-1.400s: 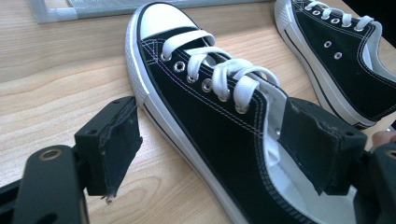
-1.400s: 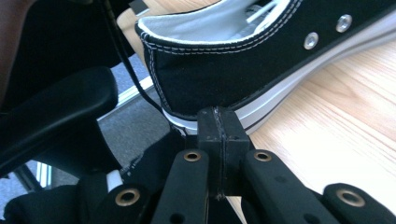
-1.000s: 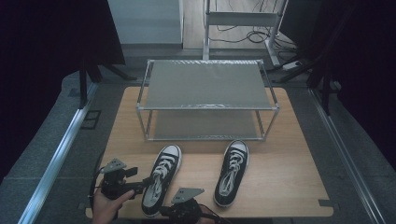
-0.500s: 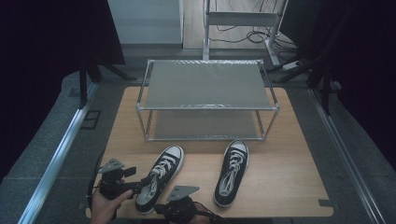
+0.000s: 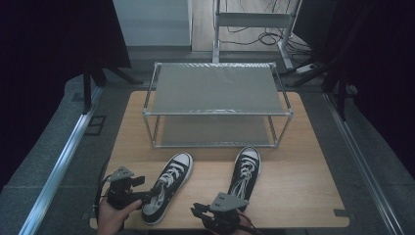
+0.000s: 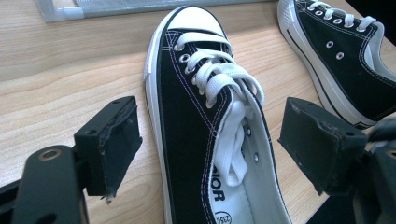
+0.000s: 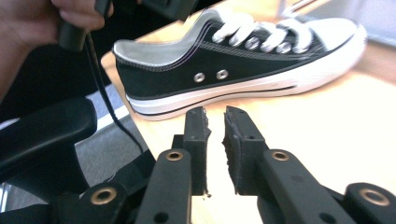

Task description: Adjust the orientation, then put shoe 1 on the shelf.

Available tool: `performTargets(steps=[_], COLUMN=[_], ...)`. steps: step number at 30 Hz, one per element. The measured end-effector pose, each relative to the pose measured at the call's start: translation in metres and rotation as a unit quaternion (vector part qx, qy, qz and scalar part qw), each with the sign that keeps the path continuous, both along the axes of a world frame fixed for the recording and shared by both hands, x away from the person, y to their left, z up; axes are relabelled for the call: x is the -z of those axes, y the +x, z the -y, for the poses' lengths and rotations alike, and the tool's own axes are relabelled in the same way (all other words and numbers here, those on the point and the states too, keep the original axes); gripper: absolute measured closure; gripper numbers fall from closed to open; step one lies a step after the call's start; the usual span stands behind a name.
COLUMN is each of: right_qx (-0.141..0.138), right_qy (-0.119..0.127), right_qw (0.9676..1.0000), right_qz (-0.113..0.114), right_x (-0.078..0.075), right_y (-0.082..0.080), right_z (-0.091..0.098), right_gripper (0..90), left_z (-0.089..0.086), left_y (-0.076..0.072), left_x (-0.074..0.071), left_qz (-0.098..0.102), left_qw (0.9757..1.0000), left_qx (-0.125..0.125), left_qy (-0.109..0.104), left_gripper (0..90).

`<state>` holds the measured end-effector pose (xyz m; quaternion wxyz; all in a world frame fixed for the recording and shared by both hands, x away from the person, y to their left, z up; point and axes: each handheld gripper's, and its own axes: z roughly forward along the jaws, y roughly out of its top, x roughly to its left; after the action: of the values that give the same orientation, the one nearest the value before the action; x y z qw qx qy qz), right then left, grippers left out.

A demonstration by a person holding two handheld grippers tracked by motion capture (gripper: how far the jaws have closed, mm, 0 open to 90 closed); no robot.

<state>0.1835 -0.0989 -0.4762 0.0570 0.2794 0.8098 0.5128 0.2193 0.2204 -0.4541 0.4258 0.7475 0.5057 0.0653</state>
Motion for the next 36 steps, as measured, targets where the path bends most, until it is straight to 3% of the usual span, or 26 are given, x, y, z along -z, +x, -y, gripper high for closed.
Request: performTargets(steps=[7, 13, 16, 20, 22, 26, 29, 36], right_qx=[0.049, 0.109, 0.124, 0.14, 0.146, 0.157, 0.162, 0.168], right_qy=[0.011, 0.027, 0.026, 0.026, 0.025, 0.025, 0.023, 0.017], right_qw=[0.9982, 0.9924, 0.9906, 0.9885, 0.9879, 0.9863, 0.9856, 0.9849], right_qz=[0.035, 0.05, 0.053, 0.05, 0.048, 0.044, 0.042, 0.035], right_x=[-0.019, -0.027, -0.029, -0.027, -0.025, -0.024, -0.022, -0.018], right_y=[-0.006, 0.003, 0.008, 0.012, 0.013, 0.016, 0.017, 0.019], right_z=[0.049, 0.09, 0.102, 0.113, 0.117, 0.122, 0.123, 0.124], right_gripper=[67.6, 56.7, 55.0, 54.1, 53.5, 53.2, 53.0, 52.6], left_z=[0.002, 0.007, 0.012, 0.015, 0.018, 0.023, 0.034, 0.049], left_y=[0.001, 0.002, 0.003, 0.002, 0.002, 0.003, 0.012, 0.025], left_x=[0.002, 0.001, -0.001, -0.003, -0.005, -0.006, -0.002, 0.005], left_qz=[-0.008, -0.017, -0.019, -0.026, -0.038, -0.052, -0.077, -0.094], left_qw=[1.0, 0.9997, 0.9995, 0.9992, 0.9985, 0.9973, 0.9944, 0.9899], left_qx=[0.0, 0.004, 0.005, 0.005, -0.002, 0.007, 0.009, 0.009], left_qy=[0.006, 0.02, 0.025, 0.031, 0.039, 0.052, 0.071, 0.105], left_gripper=[19.9, 18.9, 17.8, 16.4, 15.9, 15.0, 14.8, 13.9])
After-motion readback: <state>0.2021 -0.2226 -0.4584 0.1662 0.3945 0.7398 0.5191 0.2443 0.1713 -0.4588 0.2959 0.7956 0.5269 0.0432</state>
